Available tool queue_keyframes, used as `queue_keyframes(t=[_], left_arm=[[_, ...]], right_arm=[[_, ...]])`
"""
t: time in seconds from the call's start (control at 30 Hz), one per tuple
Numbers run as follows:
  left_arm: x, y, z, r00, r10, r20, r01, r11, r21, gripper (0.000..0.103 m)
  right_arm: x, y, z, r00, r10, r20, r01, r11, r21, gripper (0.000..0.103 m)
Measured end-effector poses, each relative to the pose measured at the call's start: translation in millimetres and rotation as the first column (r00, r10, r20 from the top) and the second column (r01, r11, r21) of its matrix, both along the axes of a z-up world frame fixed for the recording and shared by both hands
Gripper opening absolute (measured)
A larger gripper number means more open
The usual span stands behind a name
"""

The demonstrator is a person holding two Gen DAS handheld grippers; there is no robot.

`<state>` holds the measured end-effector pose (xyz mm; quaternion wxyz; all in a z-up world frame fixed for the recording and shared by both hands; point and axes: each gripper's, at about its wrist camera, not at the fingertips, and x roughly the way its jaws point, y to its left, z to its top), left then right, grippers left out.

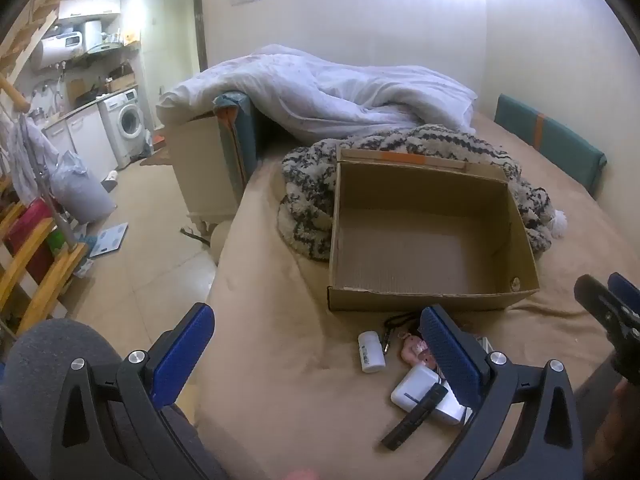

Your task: Organize rigid objects

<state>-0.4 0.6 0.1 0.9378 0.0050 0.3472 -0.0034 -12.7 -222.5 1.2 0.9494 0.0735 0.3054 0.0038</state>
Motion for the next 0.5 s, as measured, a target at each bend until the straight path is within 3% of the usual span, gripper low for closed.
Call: queue_keyframes(t=[0.5], left_arm=[[-0.9,0.5,4.4,1.0,0.002,0.002,-0.002,1.0,0.025,0.103]], right_arm=[[-0.4,2.7,-1.3,1.0,-0.001,-0.003,0.001,1.0,-0.01,0.103]])
